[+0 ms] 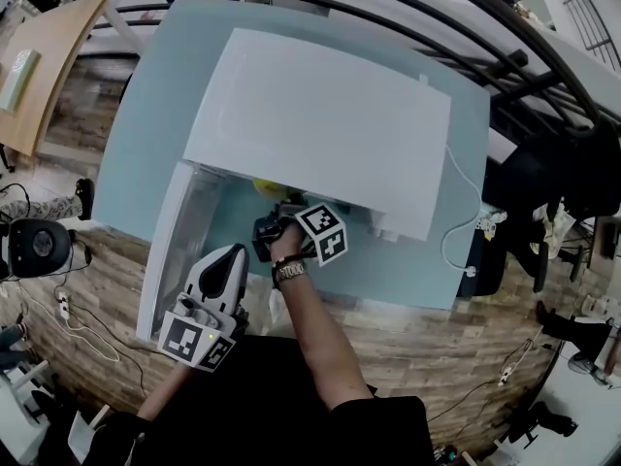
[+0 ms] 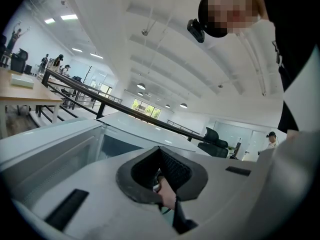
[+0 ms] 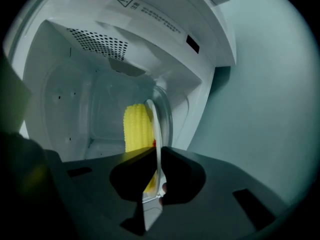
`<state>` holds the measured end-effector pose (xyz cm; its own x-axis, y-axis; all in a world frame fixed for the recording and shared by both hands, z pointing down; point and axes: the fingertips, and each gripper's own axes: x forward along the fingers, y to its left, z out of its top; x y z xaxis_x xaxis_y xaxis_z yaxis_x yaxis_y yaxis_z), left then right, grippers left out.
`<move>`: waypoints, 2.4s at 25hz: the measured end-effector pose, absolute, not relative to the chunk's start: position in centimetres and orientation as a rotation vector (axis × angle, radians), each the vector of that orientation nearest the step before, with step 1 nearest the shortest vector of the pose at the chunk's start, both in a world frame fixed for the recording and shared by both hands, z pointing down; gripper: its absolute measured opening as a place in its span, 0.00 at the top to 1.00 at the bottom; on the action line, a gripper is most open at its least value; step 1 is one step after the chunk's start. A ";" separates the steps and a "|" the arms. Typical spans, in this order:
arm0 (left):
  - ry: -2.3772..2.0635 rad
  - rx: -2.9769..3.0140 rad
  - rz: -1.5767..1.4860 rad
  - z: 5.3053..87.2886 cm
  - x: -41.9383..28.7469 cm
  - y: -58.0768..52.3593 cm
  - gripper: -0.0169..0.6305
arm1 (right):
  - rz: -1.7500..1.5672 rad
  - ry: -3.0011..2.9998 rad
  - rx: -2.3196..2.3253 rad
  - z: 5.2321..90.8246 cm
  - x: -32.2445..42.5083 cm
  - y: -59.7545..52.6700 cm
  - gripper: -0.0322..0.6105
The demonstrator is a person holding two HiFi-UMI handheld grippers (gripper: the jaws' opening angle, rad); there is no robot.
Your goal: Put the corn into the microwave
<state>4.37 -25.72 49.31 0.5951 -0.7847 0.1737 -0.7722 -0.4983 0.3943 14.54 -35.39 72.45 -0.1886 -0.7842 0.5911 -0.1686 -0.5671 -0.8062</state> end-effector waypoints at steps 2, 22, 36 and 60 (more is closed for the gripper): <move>-1.243 2.390 -0.041 49.4 4.3 -25.7 0.97 | -1.821 1.109 -1.632 72.7 14.5 -35.3 0.90; -1.229 2.382 -0.042 49.9 4.4 -25.5 0.97 | -1.883 1.013 -1.507 73.4 13.4 -35.4 0.90; -1.243 2.366 -0.041 50.1 3.9 -25.2 0.97 | -1.934 1.055 -1.493 73.9 12.6 -35.8 0.76; -1.245 2.397 -0.063 49.2 5.7 -23.0 0.97 | -1.925 1.135 -1.466 72.5 13.6 -30.4 0.75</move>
